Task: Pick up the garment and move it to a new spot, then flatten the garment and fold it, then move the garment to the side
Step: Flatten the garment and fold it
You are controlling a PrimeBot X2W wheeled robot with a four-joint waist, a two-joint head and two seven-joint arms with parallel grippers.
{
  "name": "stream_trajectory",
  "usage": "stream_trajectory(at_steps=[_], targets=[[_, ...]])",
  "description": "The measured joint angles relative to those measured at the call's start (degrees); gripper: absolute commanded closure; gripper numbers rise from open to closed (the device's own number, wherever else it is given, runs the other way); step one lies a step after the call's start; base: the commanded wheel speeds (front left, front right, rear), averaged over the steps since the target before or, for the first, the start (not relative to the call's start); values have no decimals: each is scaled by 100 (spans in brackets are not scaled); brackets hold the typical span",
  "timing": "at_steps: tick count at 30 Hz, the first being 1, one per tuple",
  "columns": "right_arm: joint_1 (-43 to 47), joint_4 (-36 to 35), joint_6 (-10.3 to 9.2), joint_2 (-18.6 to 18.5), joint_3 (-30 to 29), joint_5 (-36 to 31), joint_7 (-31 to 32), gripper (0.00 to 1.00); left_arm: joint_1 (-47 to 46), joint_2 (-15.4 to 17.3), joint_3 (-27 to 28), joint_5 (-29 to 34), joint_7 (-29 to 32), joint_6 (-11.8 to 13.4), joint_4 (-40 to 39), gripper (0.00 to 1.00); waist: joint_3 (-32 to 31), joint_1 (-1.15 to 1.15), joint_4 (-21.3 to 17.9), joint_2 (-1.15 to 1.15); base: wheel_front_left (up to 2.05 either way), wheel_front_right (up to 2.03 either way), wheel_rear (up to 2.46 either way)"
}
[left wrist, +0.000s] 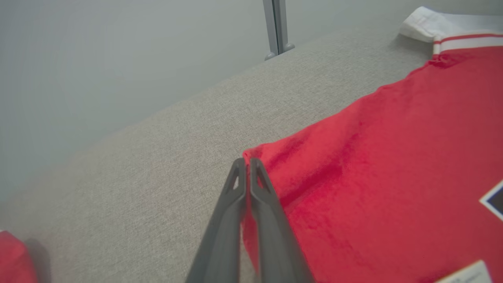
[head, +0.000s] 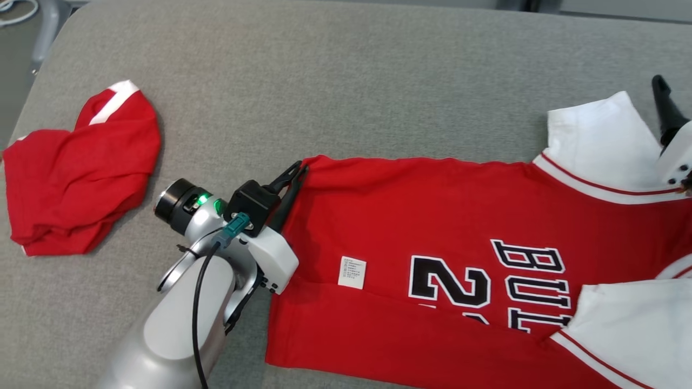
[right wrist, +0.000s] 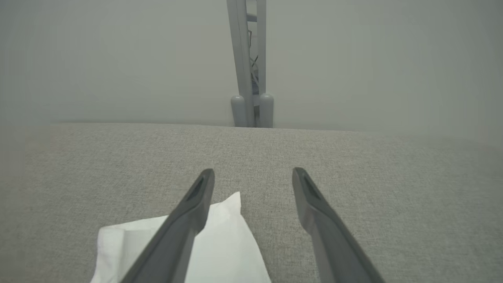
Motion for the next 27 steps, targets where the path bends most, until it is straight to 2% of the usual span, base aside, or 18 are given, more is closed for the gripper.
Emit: stream_trajectory(at_steps=[9, 16, 17, 18, 27], targets=[[-965, 1248, 0, -396, 514, 422, 614, 0, -261, -171, -122, -60, -203, -59, 171, 100, 499, 0, 396, 0, 0, 0, 0], [-1017, 1455, 0, -422, 909, 750, 728, 0, -319, -202, -148, -107, -258, -57, 338, 100, 492, 0, 405, 0, 0, 0, 0], [-1020, 1461, 0, -436, 962, 789, 728, 56, -327, -204, -155, -110, -264, -57, 354, 100, 486, 0, 403, 0, 0, 0, 0], [-1023, 1467, 0, -458, 1035, 802, 728, 100, -339, -203, -162, -113, -266, -57, 366, 100, 481, 0, 400, 0, 0, 0, 0], [-1115, 1503, 0, -609, 1443, 1081, 413, 100, -422, -200, -192, -162, -326, -40, 505, 100, 439, 0, 349, 0, 0, 0, 0]])
